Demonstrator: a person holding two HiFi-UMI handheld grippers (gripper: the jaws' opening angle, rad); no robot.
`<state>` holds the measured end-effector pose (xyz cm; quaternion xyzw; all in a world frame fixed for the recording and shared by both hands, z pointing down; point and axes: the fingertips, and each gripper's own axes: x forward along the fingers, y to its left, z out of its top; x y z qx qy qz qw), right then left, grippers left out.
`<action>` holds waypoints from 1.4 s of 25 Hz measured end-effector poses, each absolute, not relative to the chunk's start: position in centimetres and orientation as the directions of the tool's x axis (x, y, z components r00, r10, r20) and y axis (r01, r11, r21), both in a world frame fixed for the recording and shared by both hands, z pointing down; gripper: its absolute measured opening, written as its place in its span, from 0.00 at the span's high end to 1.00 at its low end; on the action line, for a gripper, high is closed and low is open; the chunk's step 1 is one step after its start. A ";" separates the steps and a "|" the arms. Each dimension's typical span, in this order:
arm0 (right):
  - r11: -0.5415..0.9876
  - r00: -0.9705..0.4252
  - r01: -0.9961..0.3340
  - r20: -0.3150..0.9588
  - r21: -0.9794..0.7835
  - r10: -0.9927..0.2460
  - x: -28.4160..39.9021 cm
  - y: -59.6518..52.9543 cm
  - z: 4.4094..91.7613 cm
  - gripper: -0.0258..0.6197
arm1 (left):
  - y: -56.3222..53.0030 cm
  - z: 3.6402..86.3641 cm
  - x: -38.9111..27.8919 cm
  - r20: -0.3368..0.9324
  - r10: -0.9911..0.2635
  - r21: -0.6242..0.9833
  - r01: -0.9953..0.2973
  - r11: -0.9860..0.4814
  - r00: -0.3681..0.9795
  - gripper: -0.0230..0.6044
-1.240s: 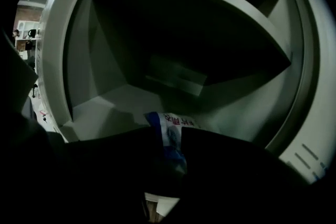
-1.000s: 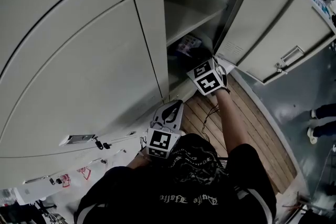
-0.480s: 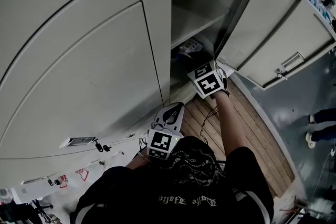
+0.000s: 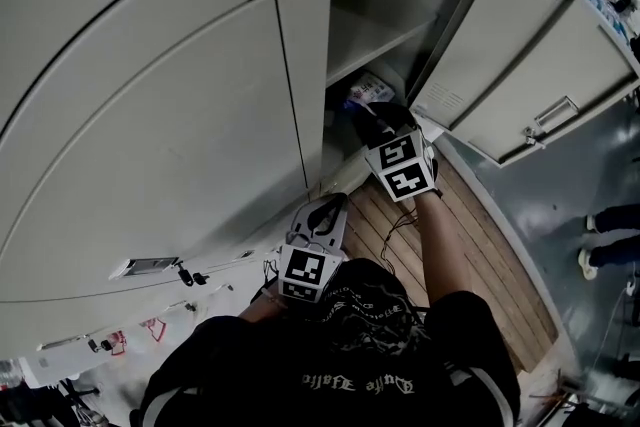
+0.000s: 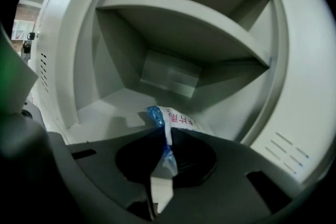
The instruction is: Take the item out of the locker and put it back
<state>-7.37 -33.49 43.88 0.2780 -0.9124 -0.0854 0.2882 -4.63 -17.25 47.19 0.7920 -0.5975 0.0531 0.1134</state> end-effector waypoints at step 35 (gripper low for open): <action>0.557 -0.507 -0.826 0.314 0.092 -0.803 7.5 -24.1 45.7 0.91 | -19.3 46.7 -0.9 0.184 -0.920 0.097 -0.938 -0.333 0.346 0.95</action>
